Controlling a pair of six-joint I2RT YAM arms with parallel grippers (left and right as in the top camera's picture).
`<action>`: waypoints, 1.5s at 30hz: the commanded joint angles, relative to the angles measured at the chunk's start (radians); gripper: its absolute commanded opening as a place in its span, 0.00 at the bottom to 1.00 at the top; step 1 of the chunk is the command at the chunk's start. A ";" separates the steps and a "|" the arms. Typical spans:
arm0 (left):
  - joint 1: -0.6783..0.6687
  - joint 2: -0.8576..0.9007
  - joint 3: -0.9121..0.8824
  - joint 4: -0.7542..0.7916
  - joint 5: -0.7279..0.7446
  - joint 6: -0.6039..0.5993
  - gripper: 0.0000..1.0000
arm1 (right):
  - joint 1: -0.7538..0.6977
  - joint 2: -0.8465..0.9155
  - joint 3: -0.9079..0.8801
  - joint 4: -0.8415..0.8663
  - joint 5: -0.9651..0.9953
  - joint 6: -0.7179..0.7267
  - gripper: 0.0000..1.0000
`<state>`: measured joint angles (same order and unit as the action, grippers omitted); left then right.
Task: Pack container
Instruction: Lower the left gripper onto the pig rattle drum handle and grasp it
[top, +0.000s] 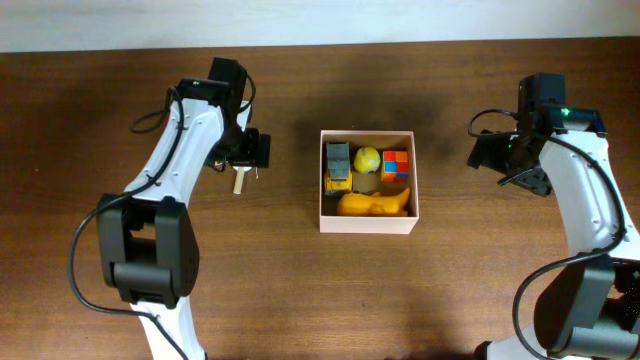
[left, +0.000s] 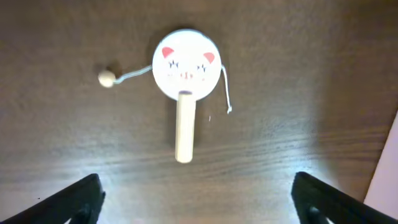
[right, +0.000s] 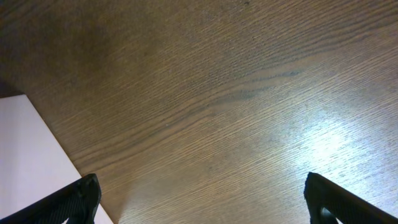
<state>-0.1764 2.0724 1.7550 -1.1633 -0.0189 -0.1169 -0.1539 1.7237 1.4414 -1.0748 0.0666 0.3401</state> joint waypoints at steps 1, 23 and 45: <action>-0.004 0.032 -0.005 -0.017 0.023 -0.029 0.96 | -0.004 0.001 0.001 0.002 0.020 0.010 0.99; 0.003 0.214 -0.007 0.043 0.053 -0.028 0.96 | -0.004 0.001 0.001 0.002 0.020 0.010 0.99; 0.003 0.217 -0.007 0.075 0.011 -0.028 0.24 | -0.004 0.001 0.001 0.002 0.020 0.010 0.99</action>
<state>-0.1764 2.2707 1.7512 -1.0908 -0.0006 -0.1429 -0.1539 1.7237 1.4414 -1.0744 0.0666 0.3405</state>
